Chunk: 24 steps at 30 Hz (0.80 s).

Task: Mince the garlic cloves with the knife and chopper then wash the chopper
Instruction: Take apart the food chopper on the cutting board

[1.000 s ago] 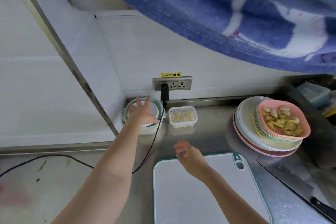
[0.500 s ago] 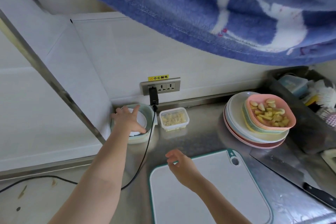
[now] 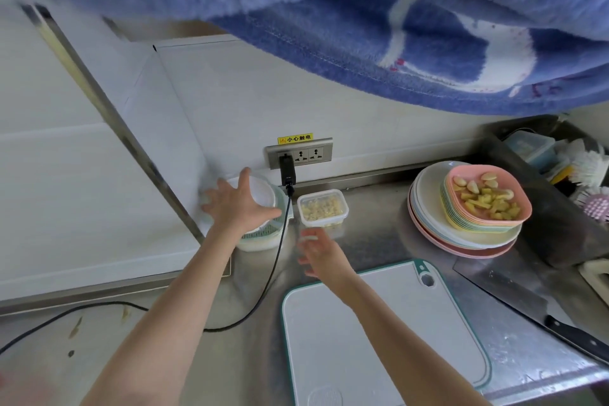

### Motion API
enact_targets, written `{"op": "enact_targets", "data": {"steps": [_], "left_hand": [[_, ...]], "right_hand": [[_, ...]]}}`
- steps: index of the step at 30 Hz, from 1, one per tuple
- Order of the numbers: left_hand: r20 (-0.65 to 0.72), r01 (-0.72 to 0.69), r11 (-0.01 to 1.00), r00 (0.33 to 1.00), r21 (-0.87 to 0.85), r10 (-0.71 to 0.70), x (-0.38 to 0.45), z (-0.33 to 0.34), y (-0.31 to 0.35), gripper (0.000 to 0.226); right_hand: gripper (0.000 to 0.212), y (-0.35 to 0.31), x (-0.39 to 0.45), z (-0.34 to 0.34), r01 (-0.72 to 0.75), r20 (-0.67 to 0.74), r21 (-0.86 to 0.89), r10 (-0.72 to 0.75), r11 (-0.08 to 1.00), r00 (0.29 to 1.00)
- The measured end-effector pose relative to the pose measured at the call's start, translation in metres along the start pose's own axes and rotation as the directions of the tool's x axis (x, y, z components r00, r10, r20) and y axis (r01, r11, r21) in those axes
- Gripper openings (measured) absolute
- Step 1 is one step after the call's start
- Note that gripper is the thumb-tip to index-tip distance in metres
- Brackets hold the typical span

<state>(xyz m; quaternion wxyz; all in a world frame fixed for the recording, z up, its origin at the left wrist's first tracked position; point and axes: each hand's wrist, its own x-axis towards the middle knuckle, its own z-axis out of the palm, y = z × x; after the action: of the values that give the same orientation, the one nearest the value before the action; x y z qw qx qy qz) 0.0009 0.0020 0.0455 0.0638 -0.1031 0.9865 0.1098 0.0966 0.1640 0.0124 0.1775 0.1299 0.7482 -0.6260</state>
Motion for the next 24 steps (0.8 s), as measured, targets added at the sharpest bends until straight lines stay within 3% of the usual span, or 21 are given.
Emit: {"op": "enact_targets", "data": {"steps": [3, 6, 11, 15, 18, 22, 24], "left_hand": [[0.088, -0.068, 0.994, 0.993, -0.089, 0.076, -0.036, -0.009, 0.002, 0.103], [0.251, -0.148, 0.964, 0.946, -0.221, 0.203, -0.08, -0.011, 0.014, 0.105], [0.373, -0.244, 0.937, 0.869, -0.251, 0.326, -0.136, 0.018, 0.039, 0.113], [0.466, -0.24, 0.912, 0.799, -0.334, 0.381, -0.149, 0.051, 0.042, 0.118], [0.498, -0.112, 0.868, 0.781, -0.484, 0.378, -0.156, 0.063, 0.052, 0.113], [0.551, 0.201, 0.69, 0.766, -0.695, 0.332, -0.166, 0.077, 0.067, 0.067], [0.573, 0.278, 0.653, 0.765, -0.704, 0.293, -0.175, 0.085, 0.076, 0.062]], "right_hand": [[0.038, -0.026, -0.017, -0.001, -0.063, 0.135, 0.26, 0.028, 0.964, 0.99], [0.036, -0.029, -0.027, -0.004, -0.15, 0.17, 0.407, 0.087, 0.901, 0.982], [0.032, 0.021, -0.058, -0.026, -0.145, 0.057, 0.385, 0.133, 0.911, 0.989], [0.045, 0.056, -0.078, -0.049, -0.166, 0.061, 0.393, 0.155, 0.904, 0.986], [0.042, 0.069, -0.088, -0.072, -0.231, 0.078, 0.418, 0.219, 0.879, 0.973], [0.043, 0.09, -0.095, -0.109, -0.284, 0.066, 0.473, 0.288, 0.834, 0.955], [0.048, 0.097, -0.095, -0.122, -0.333, 0.098, 0.463, 0.326, 0.821, 0.94]]}}
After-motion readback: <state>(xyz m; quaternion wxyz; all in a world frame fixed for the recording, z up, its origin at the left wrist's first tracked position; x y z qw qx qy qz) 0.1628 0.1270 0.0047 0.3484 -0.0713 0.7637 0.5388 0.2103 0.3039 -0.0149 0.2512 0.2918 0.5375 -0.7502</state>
